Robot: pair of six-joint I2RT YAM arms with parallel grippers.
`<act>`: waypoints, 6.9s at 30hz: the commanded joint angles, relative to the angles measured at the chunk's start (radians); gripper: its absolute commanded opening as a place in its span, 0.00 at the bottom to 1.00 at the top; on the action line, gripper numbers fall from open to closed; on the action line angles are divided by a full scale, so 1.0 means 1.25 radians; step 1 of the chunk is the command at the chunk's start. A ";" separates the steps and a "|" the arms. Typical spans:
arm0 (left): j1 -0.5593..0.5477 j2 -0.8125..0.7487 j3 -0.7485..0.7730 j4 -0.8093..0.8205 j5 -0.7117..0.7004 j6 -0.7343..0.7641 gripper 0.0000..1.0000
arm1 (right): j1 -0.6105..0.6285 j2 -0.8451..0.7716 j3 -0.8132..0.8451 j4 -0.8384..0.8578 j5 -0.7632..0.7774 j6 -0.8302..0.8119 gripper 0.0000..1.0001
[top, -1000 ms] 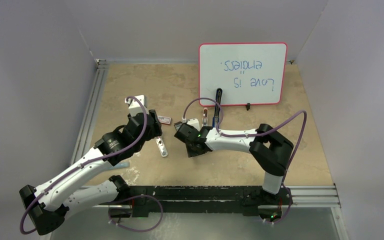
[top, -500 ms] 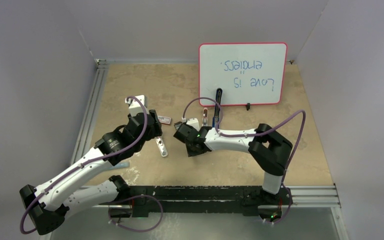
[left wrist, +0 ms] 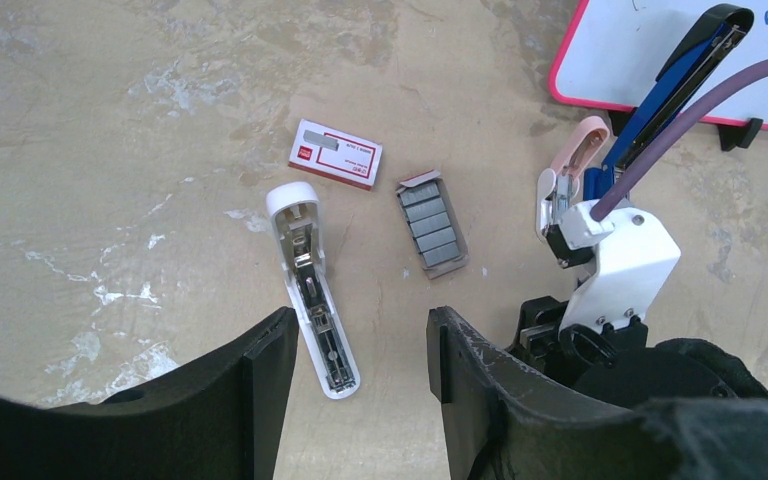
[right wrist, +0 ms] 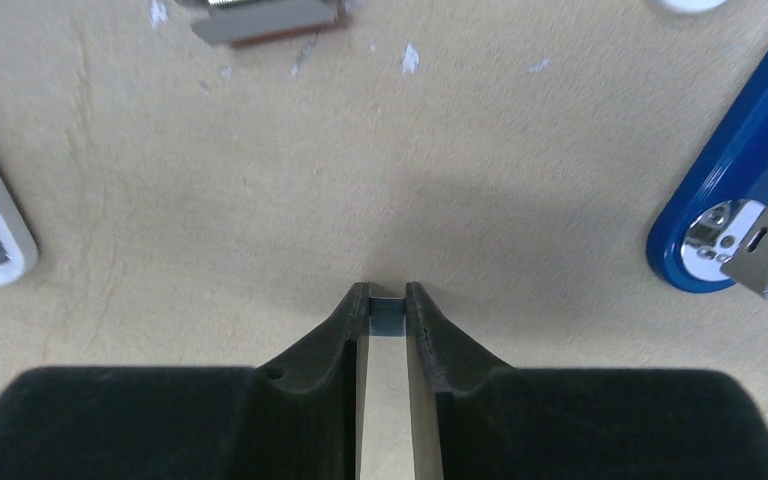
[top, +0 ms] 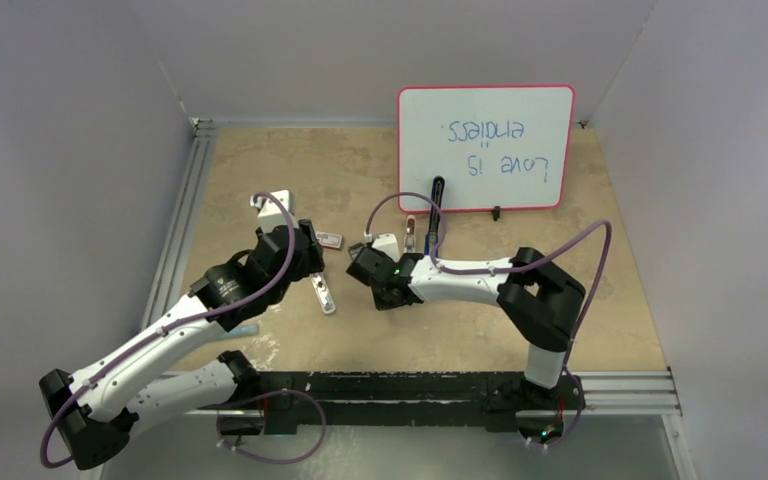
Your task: Load the staples into the stapler
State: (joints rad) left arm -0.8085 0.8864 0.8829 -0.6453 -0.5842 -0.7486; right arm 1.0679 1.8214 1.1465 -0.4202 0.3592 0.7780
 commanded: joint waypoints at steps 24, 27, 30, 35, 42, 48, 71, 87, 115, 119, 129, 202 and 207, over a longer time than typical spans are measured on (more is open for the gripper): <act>-0.005 -0.083 0.286 -0.038 -0.078 0.085 0.50 | 0.092 0.067 0.229 0.217 0.029 -0.121 0.19; -0.005 -0.089 0.284 -0.039 -0.077 0.085 0.51 | 0.110 0.090 0.247 0.209 0.030 -0.120 0.20; -0.005 -0.086 0.279 -0.039 -0.074 0.084 0.51 | 0.123 0.113 0.267 0.197 0.041 -0.113 0.19; -0.005 -0.082 0.274 -0.046 -0.073 0.080 0.51 | 0.131 0.139 0.289 0.176 0.073 -0.107 0.19; -0.005 -0.090 0.272 -0.047 -0.082 0.081 0.51 | 0.135 0.151 0.293 0.169 0.109 -0.109 0.19; -0.005 -0.091 0.270 -0.048 -0.085 0.080 0.51 | 0.135 0.158 0.289 0.176 0.120 -0.116 0.19; -0.005 -0.094 0.268 -0.062 -0.085 0.068 0.51 | 0.135 0.186 0.280 0.180 0.107 -0.136 0.18; -0.005 -0.099 0.263 -0.063 -0.084 0.064 0.51 | 0.136 0.168 0.260 0.193 0.057 -0.173 0.26; -0.005 -0.102 0.306 -0.090 -0.070 0.049 0.51 | 0.088 0.068 0.272 0.245 0.072 -0.129 0.63; -0.005 -0.103 0.307 -0.131 -0.068 0.013 0.51 | 0.074 0.076 0.294 0.263 0.053 -0.145 0.75; -0.005 -0.125 0.327 -0.163 -0.086 -0.009 0.51 | 0.029 0.196 0.469 0.259 0.049 -0.204 0.76; 0.301 0.233 -0.380 0.443 0.657 -0.228 0.14 | -0.009 0.142 0.378 0.248 0.065 -0.241 0.25; 0.313 0.269 -0.376 0.453 0.660 -0.230 0.12 | -0.007 0.137 0.379 0.239 0.054 -0.234 0.24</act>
State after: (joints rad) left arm -0.4355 1.2015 0.4042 -0.1375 0.2260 -1.0538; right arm 1.0554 2.0670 1.6112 -0.1402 0.4435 0.4721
